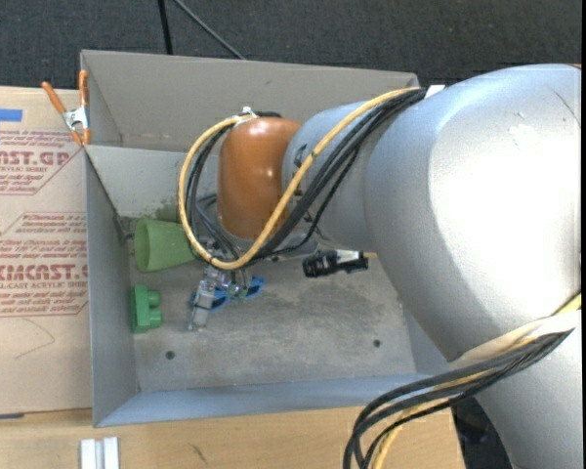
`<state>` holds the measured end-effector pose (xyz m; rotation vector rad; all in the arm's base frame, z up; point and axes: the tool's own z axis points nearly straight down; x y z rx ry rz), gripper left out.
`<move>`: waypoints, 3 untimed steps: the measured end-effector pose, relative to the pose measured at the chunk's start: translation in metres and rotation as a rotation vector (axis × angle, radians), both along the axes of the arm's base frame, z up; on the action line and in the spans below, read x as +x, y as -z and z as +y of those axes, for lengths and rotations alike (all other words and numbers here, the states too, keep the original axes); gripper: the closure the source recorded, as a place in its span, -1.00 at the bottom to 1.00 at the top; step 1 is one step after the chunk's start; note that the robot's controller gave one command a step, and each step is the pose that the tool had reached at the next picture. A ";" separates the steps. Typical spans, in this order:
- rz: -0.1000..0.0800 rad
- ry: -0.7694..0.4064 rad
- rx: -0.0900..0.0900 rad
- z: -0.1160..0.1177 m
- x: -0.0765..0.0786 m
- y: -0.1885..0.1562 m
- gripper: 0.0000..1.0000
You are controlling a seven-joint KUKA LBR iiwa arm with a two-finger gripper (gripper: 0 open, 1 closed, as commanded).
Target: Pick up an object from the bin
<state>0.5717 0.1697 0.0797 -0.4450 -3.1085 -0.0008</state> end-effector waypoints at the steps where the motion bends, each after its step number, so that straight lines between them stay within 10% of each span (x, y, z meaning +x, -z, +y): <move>1: -0.001 0.001 0.000 -0.001 0.000 -0.002 1.00; 2: -0.012 0.018 0.002 -0.016 0.017 -0.096 1.00; 3: -0.009 -0.020 -0.001 -0.044 -0.004 -0.154 1.00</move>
Offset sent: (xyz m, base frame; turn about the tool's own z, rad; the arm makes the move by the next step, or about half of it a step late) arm 0.0000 0.0000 0.0000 0.0000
